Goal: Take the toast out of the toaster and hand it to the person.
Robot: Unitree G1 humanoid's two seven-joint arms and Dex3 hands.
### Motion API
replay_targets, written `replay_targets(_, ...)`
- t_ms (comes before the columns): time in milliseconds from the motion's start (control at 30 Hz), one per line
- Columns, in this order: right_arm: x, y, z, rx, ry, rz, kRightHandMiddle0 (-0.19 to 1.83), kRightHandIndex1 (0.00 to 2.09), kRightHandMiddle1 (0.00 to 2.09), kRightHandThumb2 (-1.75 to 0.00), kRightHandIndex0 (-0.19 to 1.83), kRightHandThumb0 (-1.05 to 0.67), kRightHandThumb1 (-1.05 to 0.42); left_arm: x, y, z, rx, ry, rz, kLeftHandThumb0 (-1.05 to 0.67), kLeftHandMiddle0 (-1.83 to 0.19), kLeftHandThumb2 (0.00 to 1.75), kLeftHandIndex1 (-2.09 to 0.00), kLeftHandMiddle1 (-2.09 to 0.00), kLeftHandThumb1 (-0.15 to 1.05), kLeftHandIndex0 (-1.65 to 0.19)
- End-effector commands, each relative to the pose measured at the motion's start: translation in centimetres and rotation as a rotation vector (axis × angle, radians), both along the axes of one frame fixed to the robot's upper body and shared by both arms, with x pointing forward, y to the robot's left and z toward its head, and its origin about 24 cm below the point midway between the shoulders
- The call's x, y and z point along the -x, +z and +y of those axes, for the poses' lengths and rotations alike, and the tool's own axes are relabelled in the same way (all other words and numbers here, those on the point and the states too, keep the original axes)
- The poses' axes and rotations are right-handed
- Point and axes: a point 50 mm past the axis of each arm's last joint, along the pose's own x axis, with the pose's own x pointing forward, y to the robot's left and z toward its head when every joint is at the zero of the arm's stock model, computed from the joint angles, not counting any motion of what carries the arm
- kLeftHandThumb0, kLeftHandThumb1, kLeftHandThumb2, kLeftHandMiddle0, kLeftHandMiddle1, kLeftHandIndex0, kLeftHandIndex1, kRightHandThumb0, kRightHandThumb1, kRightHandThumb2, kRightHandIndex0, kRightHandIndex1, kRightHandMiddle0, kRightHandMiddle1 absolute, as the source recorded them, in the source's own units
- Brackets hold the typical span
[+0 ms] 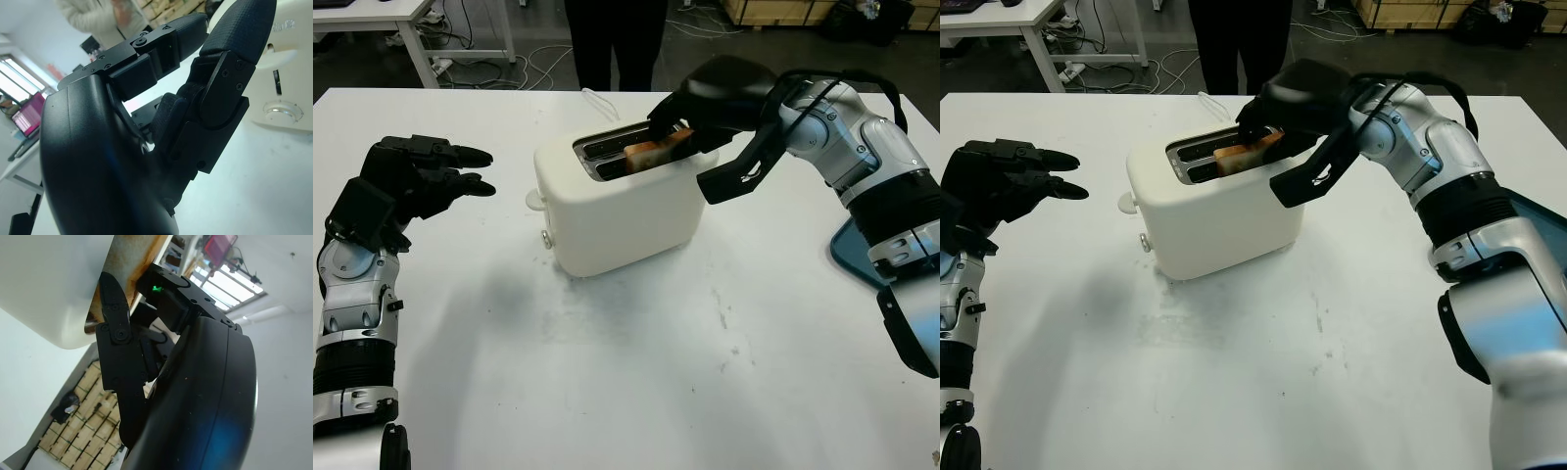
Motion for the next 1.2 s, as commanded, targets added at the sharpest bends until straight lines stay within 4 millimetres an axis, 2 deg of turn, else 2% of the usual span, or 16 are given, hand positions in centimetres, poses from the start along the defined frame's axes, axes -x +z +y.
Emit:
replay_targets(0,0.4,-3.1,0.5,0.105,0.032,0.105,0.87,0.63,0.19,0.00,0.60,-0.60,-0.82,0.3,-0.2,0.3,0.000,0.016,0.001,-1.05,-1.47,0.00,0.00,-0.06,0.78,-1.38)
replay_targets(100,0.5,-2.9,0.6,0.079,0.048,0.110,0.87,0.71,0.11,0.00,0.55,-0.60,-0.78,0.3,-0.2,0.2,0.000,0.017,-0.005,-1.05,-1.47,0.00,0.00,-0.06,0.77,-1.38)
replay_targets(267,0.7,-2.8,0.8,0.006,0.081,0.142,0.88,0.88,0.06,0.00,0.50,-0.49,-0.71,0.3,-0.1,0.2,-0.002,0.021,-0.005,-1.05,-1.48,0.00,-0.01,-0.06,0.78,-1.38)
replay_targets(433,0.8,-2.8,1.0,-0.016,0.104,0.146,0.89,0.96,0.05,0.00,0.49,-0.36,-0.71,0.3,-0.2,0.2,0.004,0.021,-0.005,-1.05,-1.48,0.00,0.00,-0.06,0.78,-1.38)
replay_targets(800,0.8,-3.8,1.1,-0.035,0.114,0.192,0.98,1.19,0.08,-0.01,0.53,-0.27,-0.75,0.4,-0.2,0.2,-0.006,0.028,-0.005,-1.05,-1.48,0.00,0.00,-0.06,0.78,-1.38)
replay_targets(933,0.7,-4.5,1.2,-0.021,0.103,0.201,1.07,1.18,0.12,-0.02,0.60,-0.23,-0.78,0.4,-0.2,0.2,-0.008,0.028,-0.009,-1.05,-1.48,0.00,0.00,-0.06,0.79,-1.38)
replay_targets(1033,0.8,-5.0,1.4,0.022,0.093,0.208,1.17,1.21,0.24,0.00,0.85,-0.29,-0.79,0.4,-0.2,0.2,-0.004,0.028,-0.009,-1.05,-1.48,0.00,0.00,-0.06,0.79,-1.38)
replay_targets(1100,0.9,-5.3,1.4,0.044,0.108,0.182,0.99,1.47,0.89,-0.01,1.01,-0.44,-0.77,0.4,-0.3,0.2,0.000,0.026,-0.009,-1.05,-1.48,0.00,0.00,-0.06,0.78,-1.38)
replay_targets(1167,0.9,-5.6,1.4,0.085,0.122,0.141,0.95,1.49,1.08,-0.02,1.10,-0.53,-0.84,0.4,-0.3,0.2,0.002,0.023,-0.007,-1.05,-1.48,0.00,0.00,-0.06,0.77,-1.38)
